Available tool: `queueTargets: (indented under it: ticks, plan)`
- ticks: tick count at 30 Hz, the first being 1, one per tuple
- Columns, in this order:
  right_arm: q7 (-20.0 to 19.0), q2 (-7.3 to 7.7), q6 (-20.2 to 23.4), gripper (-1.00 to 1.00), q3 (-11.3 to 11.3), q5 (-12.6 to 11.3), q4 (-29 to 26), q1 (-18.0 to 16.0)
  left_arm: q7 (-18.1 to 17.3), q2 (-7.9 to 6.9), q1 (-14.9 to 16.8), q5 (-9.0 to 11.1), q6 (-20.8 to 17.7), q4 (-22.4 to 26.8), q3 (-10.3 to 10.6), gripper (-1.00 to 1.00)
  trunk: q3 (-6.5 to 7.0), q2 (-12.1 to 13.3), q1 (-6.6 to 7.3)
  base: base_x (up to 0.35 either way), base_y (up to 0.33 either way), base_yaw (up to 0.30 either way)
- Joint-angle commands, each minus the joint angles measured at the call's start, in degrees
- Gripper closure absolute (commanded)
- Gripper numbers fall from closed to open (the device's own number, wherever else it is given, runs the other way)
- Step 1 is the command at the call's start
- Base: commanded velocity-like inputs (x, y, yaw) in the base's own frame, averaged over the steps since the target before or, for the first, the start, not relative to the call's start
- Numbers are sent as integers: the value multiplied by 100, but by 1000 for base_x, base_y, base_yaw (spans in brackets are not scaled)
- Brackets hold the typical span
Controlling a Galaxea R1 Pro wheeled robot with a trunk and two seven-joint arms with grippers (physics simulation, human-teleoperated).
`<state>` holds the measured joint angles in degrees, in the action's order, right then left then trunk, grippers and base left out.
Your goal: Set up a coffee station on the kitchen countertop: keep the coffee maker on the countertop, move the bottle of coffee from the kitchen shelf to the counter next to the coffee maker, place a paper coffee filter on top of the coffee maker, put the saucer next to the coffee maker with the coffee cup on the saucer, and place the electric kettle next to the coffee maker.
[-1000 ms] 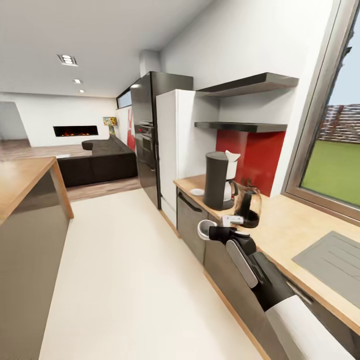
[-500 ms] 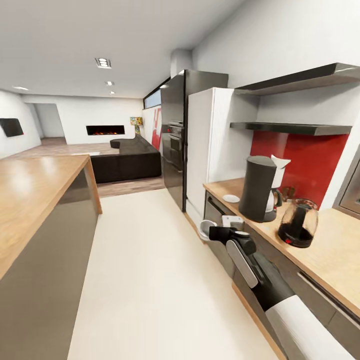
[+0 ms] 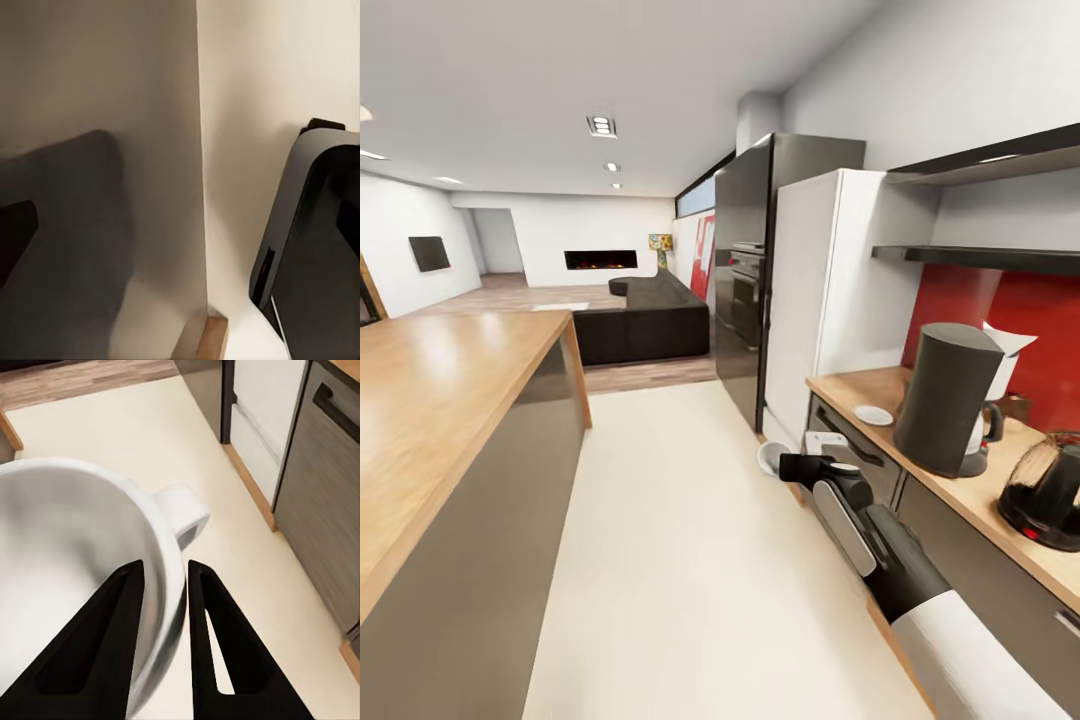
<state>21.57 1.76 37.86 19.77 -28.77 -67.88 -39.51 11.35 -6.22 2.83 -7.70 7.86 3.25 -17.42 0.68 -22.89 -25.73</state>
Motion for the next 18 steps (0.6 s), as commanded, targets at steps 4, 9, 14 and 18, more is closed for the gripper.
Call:
queueTargets:
  ticks: [4,9,14,18]
  plan:
    - [40,1,2,100,18,-67,-1,-4,16,-22,12,-64,22,-9,-43,-100,-2,-4,-5,335,6,1]
    - [40,-2,2,100,24,-67,3,-4,9,-30,16,-65,23,-9,-35,-100,-2,-4,-5,338,-63,0]
    - [40,-8,2,100,27,-67,3,-4,8,-45,24,-65,29,-9,-34,-100,-2,-4,-5,340,-22,0]
    - [40,-12,2,100,59,-67,3,-4,7,-53,24,-65,30,-9,-34,-100,-2,-4,-5,340,-1,0]
